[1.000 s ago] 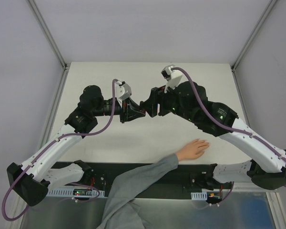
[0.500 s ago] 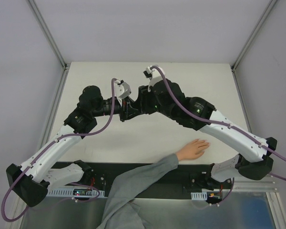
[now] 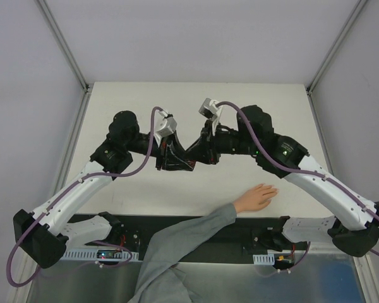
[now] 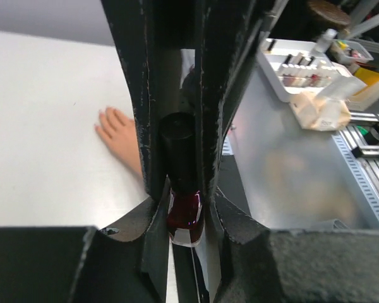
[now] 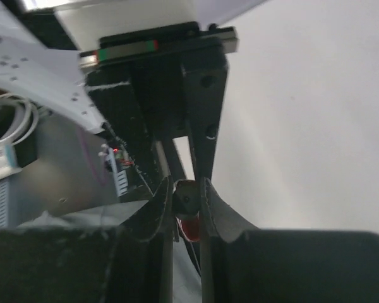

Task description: Paint the nails

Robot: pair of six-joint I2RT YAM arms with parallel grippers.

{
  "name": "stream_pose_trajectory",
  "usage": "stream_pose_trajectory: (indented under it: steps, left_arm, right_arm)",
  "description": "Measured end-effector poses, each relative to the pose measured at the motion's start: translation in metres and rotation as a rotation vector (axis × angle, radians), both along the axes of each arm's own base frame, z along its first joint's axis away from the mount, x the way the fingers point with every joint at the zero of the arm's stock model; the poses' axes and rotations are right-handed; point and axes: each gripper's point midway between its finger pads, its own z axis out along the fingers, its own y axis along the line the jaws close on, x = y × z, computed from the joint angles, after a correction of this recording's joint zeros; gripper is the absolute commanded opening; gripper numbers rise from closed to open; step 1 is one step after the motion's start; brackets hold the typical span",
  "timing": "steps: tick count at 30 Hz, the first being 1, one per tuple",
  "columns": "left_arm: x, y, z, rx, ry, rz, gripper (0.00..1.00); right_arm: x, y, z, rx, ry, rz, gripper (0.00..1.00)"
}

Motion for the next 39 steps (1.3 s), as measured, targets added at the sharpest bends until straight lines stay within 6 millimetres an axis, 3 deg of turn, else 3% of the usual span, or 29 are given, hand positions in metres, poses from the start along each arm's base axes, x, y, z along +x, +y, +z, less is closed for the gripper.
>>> stream_pose_trajectory:
  steps: [6,8,9,11,12,18,28,33,39]
  left_arm:
    - [-0.029,0.009,0.021,-0.062,-0.027,-0.137,0.0]
    - [-0.031,0.01,0.022,-0.064,-0.028,-0.145,0.0]
    - [-0.03,0.01,0.021,-0.062,-0.026,-0.143,0.0]
    - [-0.025,0.008,0.019,-0.057,-0.029,-0.11,0.0]
    - [-0.021,0.007,0.017,-0.055,-0.042,-0.088,0.0]
    - [0.012,0.004,0.011,-0.032,-0.132,0.113,0.0]
    - [0.052,0.009,-0.01,0.065,-0.167,0.324,0.0]
    - [0.058,0.009,-0.014,0.084,-0.178,0.36,0.0]
    - [0.063,0.01,-0.015,0.091,-0.184,0.388,0.0]
  right_arm:
    - [-0.031,0.005,0.024,0.12,-0.036,0.223,0.01]
    - [-0.033,0.006,0.024,0.131,-0.04,0.239,0.15]
    - [-0.032,0.006,0.024,0.133,-0.036,0.237,0.32]
    - [-0.028,0.006,0.023,0.128,-0.025,0.209,0.44]
    - [-0.026,0.005,0.022,0.123,-0.008,0.186,0.55]
    - [0.009,-0.011,0.021,0.053,0.047,-0.104,0.77]
    - [0.039,-0.043,0.048,-0.024,0.079,-0.428,0.72]
    - [0.045,-0.03,0.048,-0.093,0.081,-0.463,0.69]
    - [0.053,-0.012,0.02,-0.203,0.109,-0.475,0.56]
